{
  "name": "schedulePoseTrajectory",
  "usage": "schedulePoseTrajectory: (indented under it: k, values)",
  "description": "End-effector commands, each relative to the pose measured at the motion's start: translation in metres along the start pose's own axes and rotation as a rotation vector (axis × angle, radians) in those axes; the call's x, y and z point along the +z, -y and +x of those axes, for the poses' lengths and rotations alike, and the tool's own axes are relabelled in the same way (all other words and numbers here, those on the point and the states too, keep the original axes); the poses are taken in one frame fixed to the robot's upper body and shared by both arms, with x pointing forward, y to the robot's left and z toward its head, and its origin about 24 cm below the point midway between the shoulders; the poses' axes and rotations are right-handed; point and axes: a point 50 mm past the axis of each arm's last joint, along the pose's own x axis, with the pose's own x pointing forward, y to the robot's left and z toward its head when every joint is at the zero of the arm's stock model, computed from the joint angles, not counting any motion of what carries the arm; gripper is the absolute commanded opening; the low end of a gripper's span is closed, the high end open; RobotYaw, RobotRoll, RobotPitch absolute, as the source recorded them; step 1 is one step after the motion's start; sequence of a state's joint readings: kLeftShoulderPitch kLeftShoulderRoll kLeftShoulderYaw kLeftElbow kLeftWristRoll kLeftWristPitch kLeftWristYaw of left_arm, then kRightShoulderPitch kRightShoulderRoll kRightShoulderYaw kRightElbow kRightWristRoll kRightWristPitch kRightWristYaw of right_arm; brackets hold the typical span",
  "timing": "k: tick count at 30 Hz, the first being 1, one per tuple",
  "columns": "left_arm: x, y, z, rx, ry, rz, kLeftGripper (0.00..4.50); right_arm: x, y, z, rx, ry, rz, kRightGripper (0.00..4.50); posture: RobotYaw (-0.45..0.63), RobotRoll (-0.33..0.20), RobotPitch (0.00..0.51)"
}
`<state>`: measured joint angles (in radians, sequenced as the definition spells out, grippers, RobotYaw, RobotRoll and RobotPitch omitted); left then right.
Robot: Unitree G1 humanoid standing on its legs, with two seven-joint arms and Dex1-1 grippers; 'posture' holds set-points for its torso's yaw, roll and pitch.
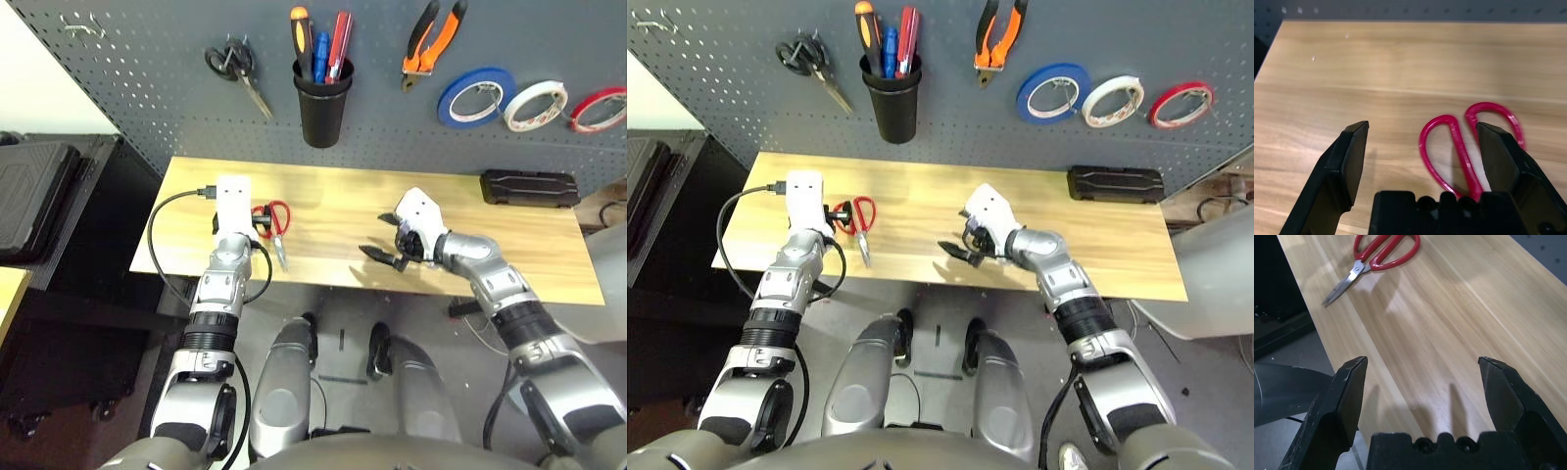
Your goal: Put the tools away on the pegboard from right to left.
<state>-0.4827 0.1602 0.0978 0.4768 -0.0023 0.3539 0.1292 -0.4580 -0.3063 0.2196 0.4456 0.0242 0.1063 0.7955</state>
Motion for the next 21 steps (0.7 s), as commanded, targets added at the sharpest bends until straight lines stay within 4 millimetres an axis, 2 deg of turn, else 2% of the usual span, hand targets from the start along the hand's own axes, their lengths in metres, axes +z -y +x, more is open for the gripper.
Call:
schedulePoseTrajectory:
  k: [1,9,21]
  values:
    - [-0.015,0.001,0.006,0.034,-0.054,0.014,4.47,-0.008,-0.003,0.002,0.008,-0.030,0.018,4.50,0.18,0.000,0.316]
    - [-0.029,0.005,0.020,0.085,-0.123,0.035,4.47,-0.008,0.003,0.008,0.013,-0.042,0.018,4.50,0.16,0.000,0.325]
    - [-0.041,0.001,0.023,0.124,-0.204,0.054,4.47,-0.013,0.002,0.003,0.059,-0.082,-0.005,4.50,0.15,0.000,0.317]
